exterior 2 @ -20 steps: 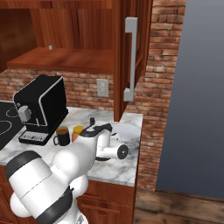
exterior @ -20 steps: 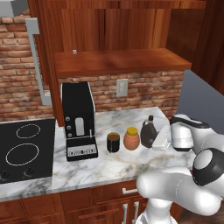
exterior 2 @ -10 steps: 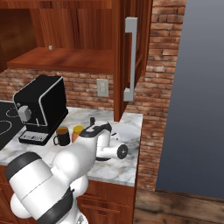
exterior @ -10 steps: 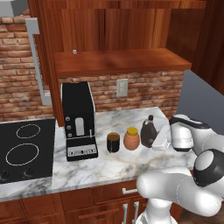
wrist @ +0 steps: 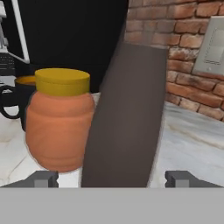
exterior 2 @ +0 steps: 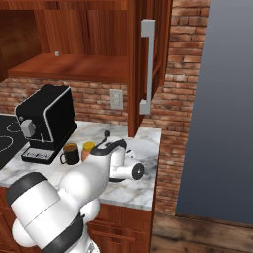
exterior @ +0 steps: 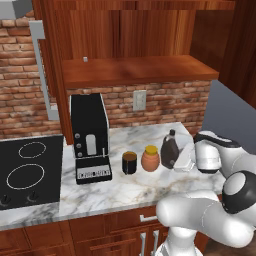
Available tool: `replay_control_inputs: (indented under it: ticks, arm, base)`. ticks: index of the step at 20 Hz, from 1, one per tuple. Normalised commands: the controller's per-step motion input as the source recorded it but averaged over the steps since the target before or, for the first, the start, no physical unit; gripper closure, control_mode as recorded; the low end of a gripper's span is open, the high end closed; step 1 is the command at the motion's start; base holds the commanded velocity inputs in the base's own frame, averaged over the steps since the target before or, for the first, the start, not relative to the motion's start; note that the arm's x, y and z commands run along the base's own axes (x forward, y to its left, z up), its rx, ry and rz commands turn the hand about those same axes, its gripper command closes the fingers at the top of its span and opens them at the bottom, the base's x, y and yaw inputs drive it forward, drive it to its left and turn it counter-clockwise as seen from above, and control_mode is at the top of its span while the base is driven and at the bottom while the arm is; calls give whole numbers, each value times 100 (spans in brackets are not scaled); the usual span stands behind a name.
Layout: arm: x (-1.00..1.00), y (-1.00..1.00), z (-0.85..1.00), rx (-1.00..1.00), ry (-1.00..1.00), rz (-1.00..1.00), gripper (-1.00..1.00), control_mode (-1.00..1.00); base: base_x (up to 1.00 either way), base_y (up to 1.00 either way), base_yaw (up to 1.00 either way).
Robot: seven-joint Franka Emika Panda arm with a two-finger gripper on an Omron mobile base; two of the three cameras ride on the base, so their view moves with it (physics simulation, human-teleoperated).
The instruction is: Pick the syrup bottle and honey bottle from the cabinet and place them next to the mug.
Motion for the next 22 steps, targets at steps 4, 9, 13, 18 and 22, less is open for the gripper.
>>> replay_control_inputs:
  ticks: [4,9,13,18,22]
  arm:
    - [-2,0,0,0,0,0,-100,-100]
    - [-37,0,6,2,-6,-1,-100,-100]
    - [-60,0,33,5,-12,-1,-100,-100]
    - [-53,0,69,5,-13,0,-100,-100]
    - [-34,0,94,7,0,0,-100,-100]
  base:
    - [0,0,0]
    - [0,0,0]
    - [0,0,0]
    - [0,0,0]
    - [0,0,0]
